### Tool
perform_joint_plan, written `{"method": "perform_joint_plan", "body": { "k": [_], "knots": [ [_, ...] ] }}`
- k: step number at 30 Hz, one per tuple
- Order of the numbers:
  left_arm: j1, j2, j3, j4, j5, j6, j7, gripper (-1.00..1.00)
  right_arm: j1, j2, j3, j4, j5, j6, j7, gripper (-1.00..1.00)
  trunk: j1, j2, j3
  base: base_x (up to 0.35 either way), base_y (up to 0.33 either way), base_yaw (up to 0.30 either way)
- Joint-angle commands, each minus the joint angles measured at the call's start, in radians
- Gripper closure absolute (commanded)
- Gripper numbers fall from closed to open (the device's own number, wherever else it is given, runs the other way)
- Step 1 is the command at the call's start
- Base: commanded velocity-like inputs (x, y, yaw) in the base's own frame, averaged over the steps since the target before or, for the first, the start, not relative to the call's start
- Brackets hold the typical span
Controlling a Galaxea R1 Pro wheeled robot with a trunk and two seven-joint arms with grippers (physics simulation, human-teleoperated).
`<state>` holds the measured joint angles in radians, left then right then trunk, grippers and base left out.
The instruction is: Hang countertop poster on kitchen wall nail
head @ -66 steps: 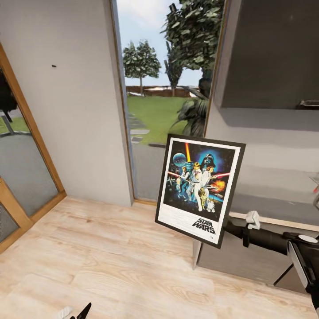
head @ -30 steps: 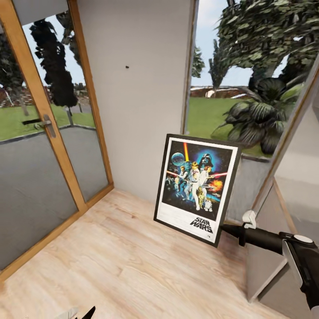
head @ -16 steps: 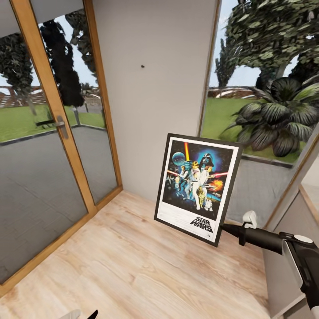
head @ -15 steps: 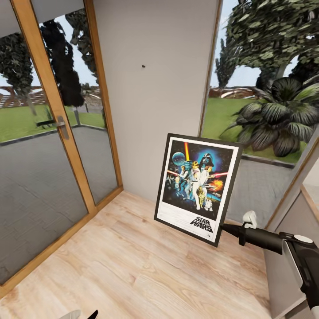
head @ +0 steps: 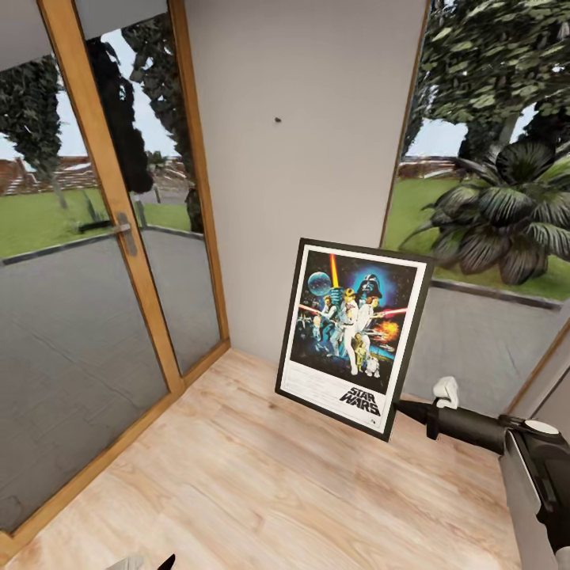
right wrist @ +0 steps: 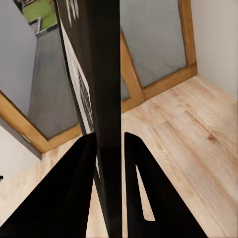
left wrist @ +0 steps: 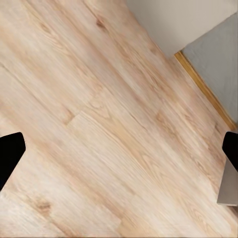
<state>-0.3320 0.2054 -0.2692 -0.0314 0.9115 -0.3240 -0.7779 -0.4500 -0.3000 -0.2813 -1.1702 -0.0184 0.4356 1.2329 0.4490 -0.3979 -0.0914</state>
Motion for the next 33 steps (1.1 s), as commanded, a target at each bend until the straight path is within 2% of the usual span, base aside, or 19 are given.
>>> {"method": "perform_joint_plan", "body": {
  "k": [1, 17, 33],
  "knots": [
    [-0.001, 0.000, -0.008, 0.001, 0.006, -0.006, -0.001, -1.00, -0.001, 0.000, -0.001, 0.000, -0.003, 0.012, 0.005, 1.00, 0.001, -0.002, -0.001, 0.196, 0.307, 0.000],
    [-0.001, 0.000, -0.008, 0.001, 0.006, -0.006, -0.001, -1.00, -0.001, 0.000, -0.001, 0.000, -0.003, 0.012, 0.005, 1.00, 0.001, -0.002, 0.001, 0.195, 0.307, -0.002],
    [-0.001, 0.000, -0.008, 0.001, 0.006, -0.007, -0.001, -1.00, -0.001, 0.000, -0.001, 0.001, -0.003, 0.012, 0.005, 1.00, 0.001, -0.002, 0.009, 0.195, 0.307, -0.100]
  ]
}}
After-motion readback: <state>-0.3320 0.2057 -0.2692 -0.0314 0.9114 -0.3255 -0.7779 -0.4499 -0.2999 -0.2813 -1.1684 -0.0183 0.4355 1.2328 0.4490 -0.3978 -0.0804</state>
